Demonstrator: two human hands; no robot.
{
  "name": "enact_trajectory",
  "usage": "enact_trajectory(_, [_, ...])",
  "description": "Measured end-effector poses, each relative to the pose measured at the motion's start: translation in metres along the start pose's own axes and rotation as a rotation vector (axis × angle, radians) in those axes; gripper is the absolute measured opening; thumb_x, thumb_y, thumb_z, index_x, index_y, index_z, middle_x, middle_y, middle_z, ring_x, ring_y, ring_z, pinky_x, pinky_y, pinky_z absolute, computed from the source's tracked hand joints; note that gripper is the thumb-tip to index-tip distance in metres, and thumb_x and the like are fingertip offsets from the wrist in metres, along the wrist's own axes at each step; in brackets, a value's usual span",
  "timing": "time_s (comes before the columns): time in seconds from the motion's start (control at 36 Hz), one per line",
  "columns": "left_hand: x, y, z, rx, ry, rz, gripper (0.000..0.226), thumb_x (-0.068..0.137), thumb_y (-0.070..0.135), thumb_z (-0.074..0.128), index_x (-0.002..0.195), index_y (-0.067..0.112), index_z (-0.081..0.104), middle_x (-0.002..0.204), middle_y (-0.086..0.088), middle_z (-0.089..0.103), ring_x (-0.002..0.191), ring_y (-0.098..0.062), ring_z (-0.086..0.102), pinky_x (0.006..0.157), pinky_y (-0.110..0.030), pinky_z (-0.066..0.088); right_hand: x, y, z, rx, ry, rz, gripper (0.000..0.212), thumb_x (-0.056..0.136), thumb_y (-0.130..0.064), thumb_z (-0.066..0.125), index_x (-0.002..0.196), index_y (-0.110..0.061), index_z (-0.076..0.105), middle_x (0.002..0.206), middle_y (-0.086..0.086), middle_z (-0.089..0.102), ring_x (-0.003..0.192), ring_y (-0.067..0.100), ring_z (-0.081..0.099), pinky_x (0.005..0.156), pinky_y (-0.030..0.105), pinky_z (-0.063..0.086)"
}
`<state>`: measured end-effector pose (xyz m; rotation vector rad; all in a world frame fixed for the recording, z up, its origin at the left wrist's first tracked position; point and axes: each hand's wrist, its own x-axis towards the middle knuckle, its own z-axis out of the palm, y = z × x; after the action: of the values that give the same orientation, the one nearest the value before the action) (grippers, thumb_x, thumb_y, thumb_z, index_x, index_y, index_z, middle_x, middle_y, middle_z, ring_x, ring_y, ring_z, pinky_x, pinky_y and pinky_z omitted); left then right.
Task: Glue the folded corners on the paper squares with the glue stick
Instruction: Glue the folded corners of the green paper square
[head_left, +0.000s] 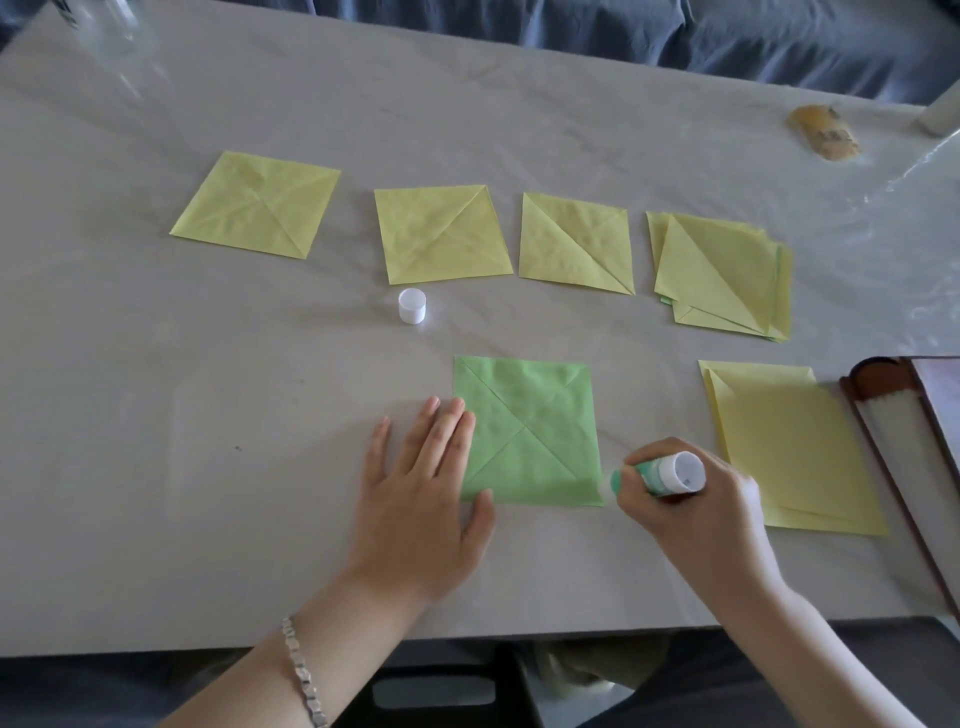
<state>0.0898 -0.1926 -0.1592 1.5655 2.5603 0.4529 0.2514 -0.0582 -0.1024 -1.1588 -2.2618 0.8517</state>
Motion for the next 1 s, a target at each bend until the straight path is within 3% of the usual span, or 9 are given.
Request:
enact_trajectory(0.08, [0.0,0.0,0.0,0.003,0.009,0.002,0.064,0.081,0.039,0.037,0.135,0.005,0.05,0.142,-0.007,0.048,0.135,-0.019,0.033,0.109,-0.047,0.018,-0.005,-0.006,0.005,0.073,0.013,-0.024,0.014,0.06,-0.036,0.059,0.061,-0.022,0.061,0.074,-0.015,0.061,0.059,0.005,0.053,0.051,0.005,0.036])
enact_trajectory(0.33, [0.001,0.0,0.001,0.001,0.032,0.003,0.065,0.08,0.04,0.038,0.133,0.005,0.052,0.14,-0.007,0.05,0.134,-0.019,0.034,0.107,-0.047,0.02,-0.002,-0.003,0.011,0.037,-0.058,-0.003,0.01,0.062,-0.017,0.072,0.061,-0.015,0.062,0.069,-0.012,0.061,0.061,0.01,0.055,0.05,0.009,0.037])
enact_trajectory(0.44, [0.002,-0.001,0.002,-0.003,0.046,0.02,0.063,0.079,0.04,0.039,0.128,0.003,0.056,0.135,-0.009,0.054,0.13,-0.021,0.036,0.105,-0.047,0.021,0.003,0.003,0.001,-0.02,-0.043,0.027,0.017,0.065,-0.003,0.073,0.059,-0.014,0.061,0.054,-0.001,0.059,0.062,0.015,0.054,0.049,0.012,0.037])
enact_trajectory(0.5, [0.009,0.0,-0.003,-0.045,0.079,0.021,0.056,0.08,0.038,0.039,0.118,0.005,0.062,0.124,-0.009,0.059,0.122,-0.022,0.04,0.101,-0.045,0.024,0.007,0.003,-0.003,0.044,0.003,0.06,0.016,0.067,-0.009,0.073,0.059,-0.017,0.061,0.055,0.0,0.059,0.057,0.011,0.052,0.047,0.01,0.037])
enact_trajectory(0.61, [0.041,0.003,-0.018,-0.199,0.135,-0.012,0.037,0.083,0.029,0.035,0.093,0.01,0.065,0.098,-0.006,0.063,0.094,-0.025,0.054,0.084,-0.032,0.031,0.022,-0.005,-0.006,0.186,0.14,0.097,0.003,0.066,-0.027,0.06,0.064,-0.028,0.06,0.066,-0.025,0.062,0.059,-0.002,0.055,0.052,0.006,0.037])
enact_trajectory(0.72, [0.08,0.01,-0.029,-0.169,0.038,0.029,0.029,0.091,0.016,0.043,0.114,0.011,0.059,0.118,-0.003,0.056,0.112,-0.026,0.05,0.09,-0.035,0.034,0.036,-0.009,0.0,0.294,0.202,0.134,0.016,0.08,-0.019,0.065,0.068,-0.029,0.061,0.06,-0.027,0.06,0.057,-0.002,0.054,0.052,0.006,0.037])
enact_trajectory(0.81, [0.105,0.015,-0.03,-0.109,-0.112,0.053,0.036,0.097,0.028,0.044,0.131,0.016,0.045,0.131,-0.001,0.046,0.123,-0.021,0.036,0.097,-0.031,0.026,0.044,-0.008,0.005,0.335,0.212,0.172,0.022,0.082,-0.011,0.064,0.069,-0.028,0.062,0.054,-0.025,0.058,0.052,-0.003,0.051,0.05,0.007,0.037])
enact_trajectory(0.89, [0.121,0.022,-0.033,-0.116,-0.27,0.023,0.033,0.095,0.031,0.048,0.125,0.017,0.05,0.127,-0.004,0.045,0.12,-0.023,0.034,0.098,-0.031,0.028,0.049,-0.008,0.007,0.37,0.224,0.172,0.021,0.082,-0.011,0.063,0.069,-0.028,0.062,0.054,-0.024,0.059,0.052,-0.003,0.052,0.051,0.007,0.037])
enact_trajectory(1.0, [0.131,0.028,-0.036,-0.127,-0.339,-0.018,0.019,0.094,0.022,0.048,0.111,0.016,0.056,0.121,-0.007,0.047,0.116,-0.026,0.036,0.095,-0.032,0.029,0.053,-0.007,0.005,0.388,0.235,0.167,0.018,0.082,-0.012,0.063,0.071,-0.026,0.063,0.054,-0.024,0.059,0.053,-0.003,0.053,0.053,0.007,0.038])
